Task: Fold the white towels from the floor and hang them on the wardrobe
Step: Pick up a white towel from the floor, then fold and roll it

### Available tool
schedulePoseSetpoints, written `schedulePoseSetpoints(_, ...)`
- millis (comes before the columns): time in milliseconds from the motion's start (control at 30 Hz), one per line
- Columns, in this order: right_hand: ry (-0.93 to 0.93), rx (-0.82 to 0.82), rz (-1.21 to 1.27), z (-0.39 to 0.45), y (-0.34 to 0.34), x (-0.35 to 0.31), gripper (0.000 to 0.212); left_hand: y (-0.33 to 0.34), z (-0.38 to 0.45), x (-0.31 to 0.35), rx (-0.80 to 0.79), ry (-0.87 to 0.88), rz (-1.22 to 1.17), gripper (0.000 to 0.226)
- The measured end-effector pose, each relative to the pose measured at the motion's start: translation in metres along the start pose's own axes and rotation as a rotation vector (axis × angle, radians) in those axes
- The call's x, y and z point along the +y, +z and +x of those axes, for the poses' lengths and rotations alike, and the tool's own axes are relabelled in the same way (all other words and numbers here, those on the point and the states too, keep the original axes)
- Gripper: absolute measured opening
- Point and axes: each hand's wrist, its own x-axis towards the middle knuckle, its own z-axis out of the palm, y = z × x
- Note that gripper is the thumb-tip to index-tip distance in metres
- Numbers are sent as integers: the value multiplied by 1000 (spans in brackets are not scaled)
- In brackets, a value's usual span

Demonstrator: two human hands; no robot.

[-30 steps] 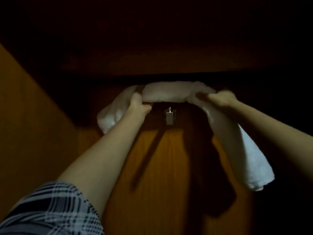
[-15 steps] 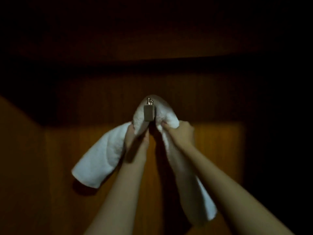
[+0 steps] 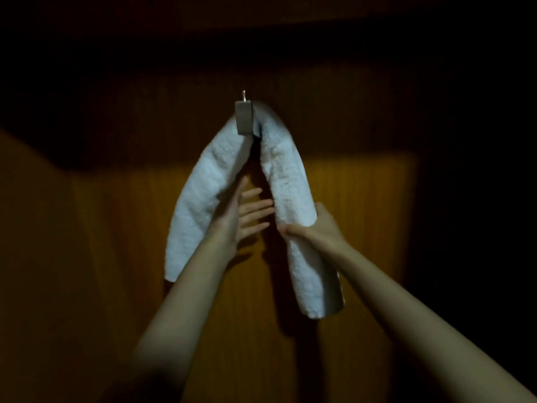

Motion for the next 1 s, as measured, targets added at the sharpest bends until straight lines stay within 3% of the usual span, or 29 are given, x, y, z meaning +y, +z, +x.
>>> schedulePoseSetpoints(67, -2, 2, 5, -3, -1, 13, 87, -7, -12, -9, 313, 276, 135, 20)
schedulePoseSetpoints(133, -15, 24, 0, -6, 0, 23, 97, -19, -24, -18, 548, 511, 469, 40)
schedulePoseSetpoints(167, -18, 39, -5, -9, 2, 28, 100, -25, -21, -23, 590, 518, 581, 59)
schedulePoseSetpoints(267, 27, 84, -63, -20, 12, 45, 97, -41, -7, -45, 468, 288, 597, 108)
schedulePoseSetpoints(300, 48, 88, -82, -23, 16, 52, 91, -44, -3, -53, 398, 233, 539, 108)
schedulePoseSetpoints(367, 64, 95, -62, -27, 22, 64, 72, -45, 1, -73, 365, 171, 493, 87)
schedulePoseSetpoints(500, -98, 223, 29, -16, 24, 56, 37, -34, 0, -105, 410, 108, 709, 49)
schedulePoseSetpoints(600, -196, 294, -56, -1, 24, 45, 41, -17, -2, -118, 398, 53, 592, 63)
schedulePoseSetpoints(733, -134, 277, -523, 0, 43, 78, 41, 4, -3, -125, 395, 3, 580, 78)
schedulePoseSetpoints(867, -103, 272, -499, -12, 78, 82, 29, 14, -7, -130, 266, -11, 574, 82)
schedulePoseSetpoints(1000, -23, 138, -398, -28, 75, 59, 32, 7, -16, -124, 179, -25, 617, 80)
